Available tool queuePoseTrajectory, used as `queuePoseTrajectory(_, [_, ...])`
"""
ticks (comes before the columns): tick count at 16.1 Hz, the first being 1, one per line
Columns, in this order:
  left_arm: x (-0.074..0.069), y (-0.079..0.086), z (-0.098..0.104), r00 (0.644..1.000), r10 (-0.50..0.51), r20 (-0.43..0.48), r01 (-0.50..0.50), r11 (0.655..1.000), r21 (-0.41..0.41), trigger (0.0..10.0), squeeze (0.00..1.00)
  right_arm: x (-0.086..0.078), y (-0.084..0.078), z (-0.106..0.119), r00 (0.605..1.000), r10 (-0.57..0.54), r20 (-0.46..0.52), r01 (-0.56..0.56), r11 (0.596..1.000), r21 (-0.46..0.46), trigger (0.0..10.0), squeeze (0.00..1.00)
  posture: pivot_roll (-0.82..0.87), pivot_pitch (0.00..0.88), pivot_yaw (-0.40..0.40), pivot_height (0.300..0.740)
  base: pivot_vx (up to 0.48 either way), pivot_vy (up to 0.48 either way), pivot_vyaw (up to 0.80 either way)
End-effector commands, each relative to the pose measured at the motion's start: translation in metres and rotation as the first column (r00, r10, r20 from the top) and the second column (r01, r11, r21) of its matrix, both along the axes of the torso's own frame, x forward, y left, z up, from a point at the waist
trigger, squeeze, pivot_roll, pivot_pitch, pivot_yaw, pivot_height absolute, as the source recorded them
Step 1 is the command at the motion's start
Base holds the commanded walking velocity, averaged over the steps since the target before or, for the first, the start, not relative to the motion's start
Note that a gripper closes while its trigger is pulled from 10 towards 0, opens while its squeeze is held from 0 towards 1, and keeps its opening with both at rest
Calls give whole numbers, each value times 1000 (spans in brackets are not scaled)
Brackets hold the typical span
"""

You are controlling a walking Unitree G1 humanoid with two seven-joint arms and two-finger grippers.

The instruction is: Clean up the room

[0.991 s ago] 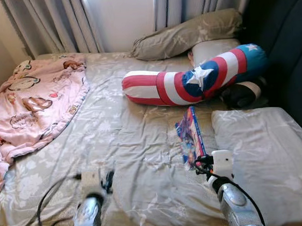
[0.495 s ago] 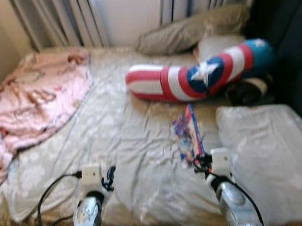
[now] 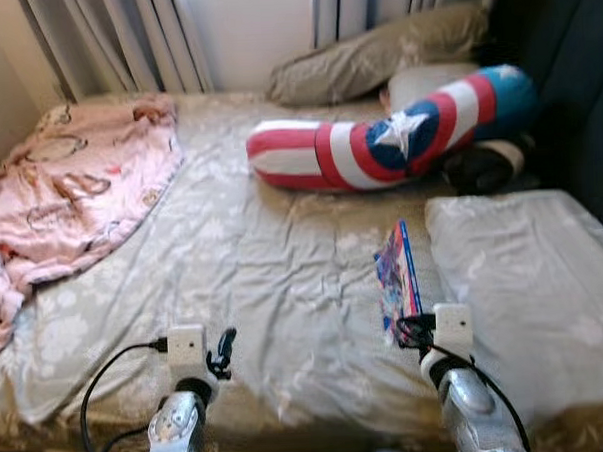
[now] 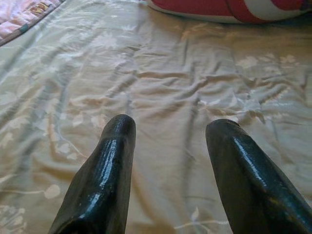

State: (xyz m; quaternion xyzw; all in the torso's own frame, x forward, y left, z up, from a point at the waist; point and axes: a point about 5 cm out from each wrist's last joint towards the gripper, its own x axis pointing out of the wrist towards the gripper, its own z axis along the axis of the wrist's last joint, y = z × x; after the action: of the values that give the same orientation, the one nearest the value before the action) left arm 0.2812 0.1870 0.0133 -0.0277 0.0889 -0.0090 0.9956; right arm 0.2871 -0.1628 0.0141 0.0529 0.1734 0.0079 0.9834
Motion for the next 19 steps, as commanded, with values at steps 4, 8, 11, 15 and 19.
queuePoseTrajectory(4, [1, -1, -1, 1000, -8, -10, 8, 1000, -7, 10000, 0, 7, 1, 7, 999, 2, 37, -2, 1000, 7, 10000, 0, -20, 41, 10, 656, 0, 0, 0])
queuePoseTrajectory(8, [1, -1, -1, 1000, -7, -15, 7, 1000, -12, 10000, 0, 6, -1, 6, 1000, 3, 30, -3, 1000, 5, 10000, 0, -20, 68, 7, 656, 0, 0, 0])
queuePoseTrajectory(11, [2, -2, 0, 1000, -9, -15, 9, 1000, -16, 10000, 0, 5, 1, 5, 1000, 18, 23, -18, 1000, 9, 10000, 0, -18, 77, 7, 656, 0, 0, 0])
queuePoseTrajectory(15, [4, -2, 2, 1000, -9, -11, 9, 1000, -16, 10000, 0, 6, -1, 4, 1000, -2, 11, 2, 1000, -4, 10000, 0, -17, 90, 11, 656, 0, 0, 0])
queuePoseTrajectory(19, [3, -1, 1, 1000, -14, -16, 14, 1000, -13, 10000, 0, 6, -5, 1, 1000, 3, -16, -4, 999, -36, 10000, 0, -18, 98, 11, 656, 203, 0, 0])
